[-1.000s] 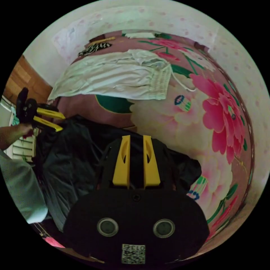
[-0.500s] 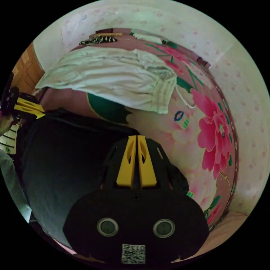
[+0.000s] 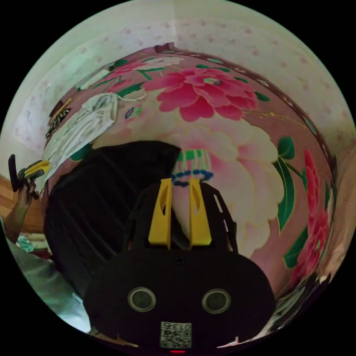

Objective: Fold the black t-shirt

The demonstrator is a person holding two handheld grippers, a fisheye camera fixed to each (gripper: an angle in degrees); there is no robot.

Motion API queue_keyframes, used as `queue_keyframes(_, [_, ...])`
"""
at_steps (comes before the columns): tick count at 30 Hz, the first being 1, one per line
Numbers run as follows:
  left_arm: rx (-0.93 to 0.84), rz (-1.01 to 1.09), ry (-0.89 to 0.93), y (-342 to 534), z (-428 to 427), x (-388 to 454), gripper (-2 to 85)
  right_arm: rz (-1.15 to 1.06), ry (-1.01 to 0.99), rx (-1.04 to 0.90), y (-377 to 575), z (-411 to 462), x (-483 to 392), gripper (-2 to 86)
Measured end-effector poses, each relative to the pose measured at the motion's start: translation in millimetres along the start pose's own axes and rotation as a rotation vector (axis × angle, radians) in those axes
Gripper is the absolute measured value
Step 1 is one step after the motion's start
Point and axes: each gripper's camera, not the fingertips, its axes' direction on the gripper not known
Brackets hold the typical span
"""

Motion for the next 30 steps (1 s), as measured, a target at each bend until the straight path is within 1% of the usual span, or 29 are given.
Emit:
queue_keyframes(2, [0.022,0.124,0.110,-60,34,33,7.7,0.117,0.014,0.031,57,-15,29,7.9])
queue_keyframes(3, [0.022,0.151,0.137,-76,44,41,7.8,0.148,0.019,0.039,73,-19,36,7.9])
queue_keyframes(5, [-0.026,0.252,0.226,-140,90,78,8.2,0.274,0.049,0.031,143,-34,63,7.9])
queue_keyframes(6, [-0.036,0.282,0.239,-154,101,89,8.3,0.306,0.066,0.026,162,-37,70,7.9])
queue_keyframes(8, [-0.117,0.370,0.284,-207,150,131,9.5,0.425,0.154,-0.015,239,-52,101,7.8])
queue_keyframes(9, [-0.133,0.389,0.294,-218,162,141,9.8,0.450,0.178,-0.027,257,-56,108,7.9])
queue_keyframes(11, [-0.220,0.455,0.299,-251,211,180,11.6,0.559,0.232,-0.081,324,-74,141,8.2])
queue_keyframes(12, [-0.261,0.473,0.288,-256,224,189,11.7,0.587,0.242,-0.091,340,-79,149,8.2])
queue_keyframes(14, [-0.416,0.577,0.210,-258,272,223,10.3,0.686,0.269,-0.099,394,-98,178,8.3])
queue_keyframes(15, [-0.445,0.597,0.169,-255,280,229,9.6,0.702,0.270,-0.101,406,-102,184,8.3])
queue_keyframes(16, [-0.361,0.642,0.102,-253,275,239,4.8,0.721,0.264,-0.111,426,-107,195,8.3])
queue_keyframes(17, [-0.388,0.681,0.129,-250,280,247,2.1,0.719,0.250,-0.121,442,-110,203,8.4])
queue_keyframes(21, [-0.397,0.668,0.083,-254,278,248,0.7,0.665,0.196,-0.144,473,-107,213,8.7])
queue_keyframes(22, [-0.334,0.650,0.063,-259,268,245,0.5,0.642,0.187,-0.148,480,-106,214,8.9])
queue_keyframes(23, [-0.256,0.610,0.088,-267,256,238,0.5,0.622,0.163,-0.142,485,-104,214,8.8])
queue_keyframes(25, [-0.165,0.511,0.092,-278,241,224,0.6,0.597,0.126,-0.152,492,-98,212,7.5])
queue_keyframes(26, [-0.140,0.459,0.101,-282,239,216,0.9,0.564,0.133,-0.209,494,-90,209,6.2])
queue_keyframes(29, [-0.180,0.384,0.147,-281,255,201,2.6,0.529,0.227,-0.213,500,-96,200,4.7])
queue_keyframes(30, [-0.184,0.368,0.159,-280,259,198,3.5,0.521,0.228,-0.215,502,-96,198,4.8])
